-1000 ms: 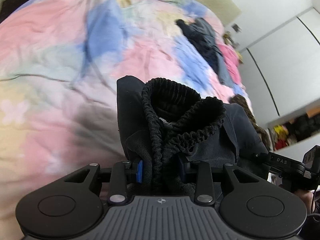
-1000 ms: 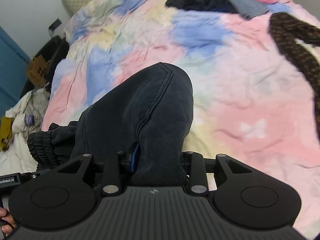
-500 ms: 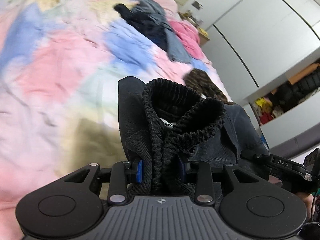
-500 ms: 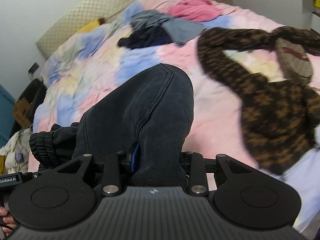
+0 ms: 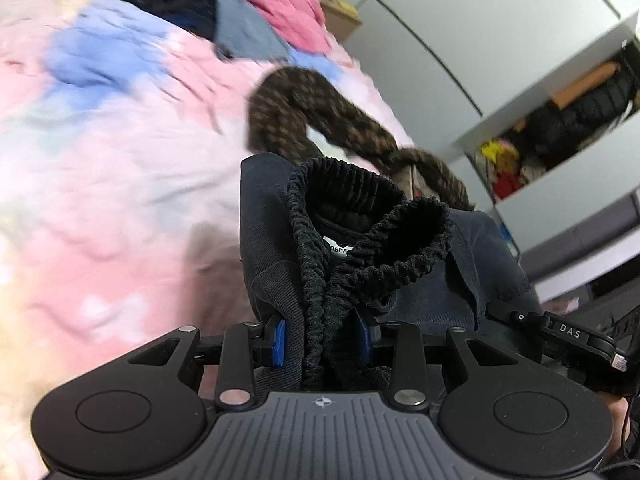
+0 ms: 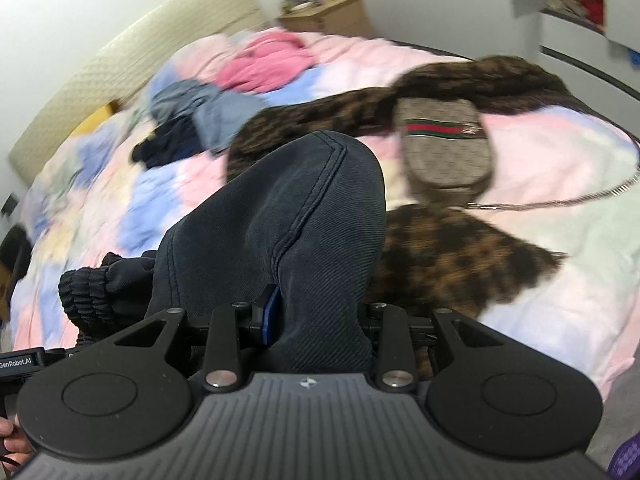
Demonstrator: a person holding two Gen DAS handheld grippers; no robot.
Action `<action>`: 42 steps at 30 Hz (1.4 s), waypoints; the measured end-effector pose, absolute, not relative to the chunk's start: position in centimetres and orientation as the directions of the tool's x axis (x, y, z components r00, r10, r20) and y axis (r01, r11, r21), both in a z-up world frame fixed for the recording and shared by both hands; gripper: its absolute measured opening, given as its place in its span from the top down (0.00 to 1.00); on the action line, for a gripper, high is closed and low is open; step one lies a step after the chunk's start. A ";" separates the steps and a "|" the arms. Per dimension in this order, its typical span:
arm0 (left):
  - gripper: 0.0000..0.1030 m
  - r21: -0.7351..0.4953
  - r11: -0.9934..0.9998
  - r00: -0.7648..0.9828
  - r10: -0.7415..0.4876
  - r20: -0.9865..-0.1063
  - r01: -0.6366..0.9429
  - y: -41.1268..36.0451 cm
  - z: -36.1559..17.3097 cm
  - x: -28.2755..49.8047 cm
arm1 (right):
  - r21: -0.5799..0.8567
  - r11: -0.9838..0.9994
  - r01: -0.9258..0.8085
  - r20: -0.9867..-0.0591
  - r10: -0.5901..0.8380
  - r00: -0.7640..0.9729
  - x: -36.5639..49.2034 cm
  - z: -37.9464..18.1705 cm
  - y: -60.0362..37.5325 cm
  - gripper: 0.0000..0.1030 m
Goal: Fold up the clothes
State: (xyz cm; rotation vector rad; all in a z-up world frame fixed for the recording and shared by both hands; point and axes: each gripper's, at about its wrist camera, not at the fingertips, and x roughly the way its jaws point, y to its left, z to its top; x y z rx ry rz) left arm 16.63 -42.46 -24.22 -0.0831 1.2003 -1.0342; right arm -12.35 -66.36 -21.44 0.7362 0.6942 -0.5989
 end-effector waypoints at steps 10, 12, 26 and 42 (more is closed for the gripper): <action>0.64 -0.475 0.557 -0.096 -0.576 -0.812 0.681 -55.3 -31.8 17.0 | 0.455 0.422 0.784 -0.772 -0.251 0.583 -17.0 -31.0 -72.3 0.66; 0.63 -0.466 0.580 -0.098 -0.553 -0.828 0.668 -55.8 -33.3 17.5 | 0.464 0.397 0.792 -0.779 -0.243 0.578 -17.1 -32.8 -72.6 0.63; 0.41 -0.443 0.615 -0.112 -0.499 -0.859 0.652 -55.8 -34.3 18.6 | 0.489 0.298 0.819 -0.803 -0.213 0.557 -17.3 -35.2 -73.6 0.28; 0.03 -0.236 0.568 0.167 -0.566 -0.807 0.788 -48.9 -16.7 12.9 | 0.358 0.444 0.821 -0.724 -0.424 0.545 -19.6 -19.4 -66.8 0.06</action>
